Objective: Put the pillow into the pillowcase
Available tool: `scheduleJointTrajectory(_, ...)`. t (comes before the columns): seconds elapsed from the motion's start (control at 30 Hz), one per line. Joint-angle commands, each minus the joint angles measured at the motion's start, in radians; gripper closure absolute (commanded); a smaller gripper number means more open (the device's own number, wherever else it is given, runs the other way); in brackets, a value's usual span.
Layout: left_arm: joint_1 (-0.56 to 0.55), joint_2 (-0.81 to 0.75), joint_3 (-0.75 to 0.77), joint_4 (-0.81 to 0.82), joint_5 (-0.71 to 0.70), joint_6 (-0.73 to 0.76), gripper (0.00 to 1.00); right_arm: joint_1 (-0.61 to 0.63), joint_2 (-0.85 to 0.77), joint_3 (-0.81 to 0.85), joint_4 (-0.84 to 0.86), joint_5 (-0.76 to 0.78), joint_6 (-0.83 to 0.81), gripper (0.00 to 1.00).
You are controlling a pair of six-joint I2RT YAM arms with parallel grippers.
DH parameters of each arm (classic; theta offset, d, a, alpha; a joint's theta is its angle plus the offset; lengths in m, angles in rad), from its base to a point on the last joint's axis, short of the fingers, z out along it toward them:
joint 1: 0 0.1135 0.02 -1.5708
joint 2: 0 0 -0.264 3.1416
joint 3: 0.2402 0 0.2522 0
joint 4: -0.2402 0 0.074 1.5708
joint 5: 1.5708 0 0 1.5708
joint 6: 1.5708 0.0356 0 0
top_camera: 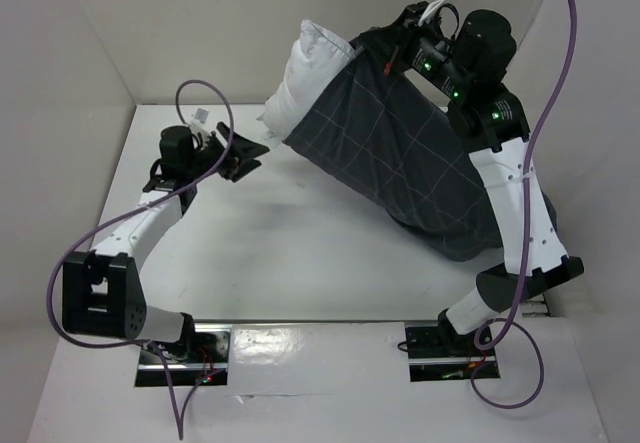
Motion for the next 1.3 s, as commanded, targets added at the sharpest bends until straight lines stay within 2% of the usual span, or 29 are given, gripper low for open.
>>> scheduleJointTrajectory(0.0,0.023,-0.043,0.029,0.025,-0.078,-0.103,0.28,0.02,-0.067,-0.005,0.178,0.013,-0.008,1.0)
scheduleJointTrajectory(0.17,0.033,0.051,0.054,0.114,0.021,-0.239,0.3,0.02,-0.067,-0.006,0.178,0.013,-0.008,1.0)
scheduleJointTrajectory(0.37,0.012,0.128,0.11,0.013,0.032,-0.3,0.35,0.02,-0.067,-0.015,0.187,0.013,-0.008,1.0)
scheduleJointTrajectory(0.47,0.003,0.14,0.06,0.16,0.046,-0.414,0.35,0.029,-0.067,-0.024,0.187,0.013,-0.008,1.0)
scheduleJointTrajectory(0.6,-0.017,0.168,0.073,0.148,0.046,-0.483,0.35,0.04,-0.067,-0.024,0.187,0.013,-0.017,1.0)
scheduleJointTrajectory(0.73,-0.045,0.223,0.089,0.208,0.055,-0.529,0.36,0.058,-0.067,-0.024,0.178,0.036,-0.028,1.0)
scheduleJointTrajectory(0.9,-0.065,0.244,0.129,0.175,0.066,-0.529,0.52,0.078,-0.067,-0.024,0.159,0.068,-0.037,1.0)
scheduleJointTrajectory(0.93,-0.065,0.244,0.129,0.175,0.066,-0.529,0.62,0.078,-0.067,-0.015,0.159,0.068,-0.046,1.0)
scheduleJointTrajectory(1.07,-0.065,0.244,0.11,0.175,0.066,-0.529,0.81,0.087,-0.067,-0.006,0.15,0.08,-0.056,1.0)
scheduleJointTrajectory(1.13,-0.065,0.244,0.11,0.21,0.066,-0.54,0.81,0.096,-0.067,-0.006,0.15,0.089,-0.056,1.0)
scheduleJointTrajectory(1.23,-0.056,0.267,0.11,0.255,0.08,-0.551,0.6,0.106,-0.058,-0.006,0.132,0.1,-0.065,1.0)
scheduleJointTrajectory(1.27,-0.056,0.281,0.11,0.266,0.089,-0.551,0.58,0.106,-0.058,0.005,0.131,0.1,-0.065,1.0)
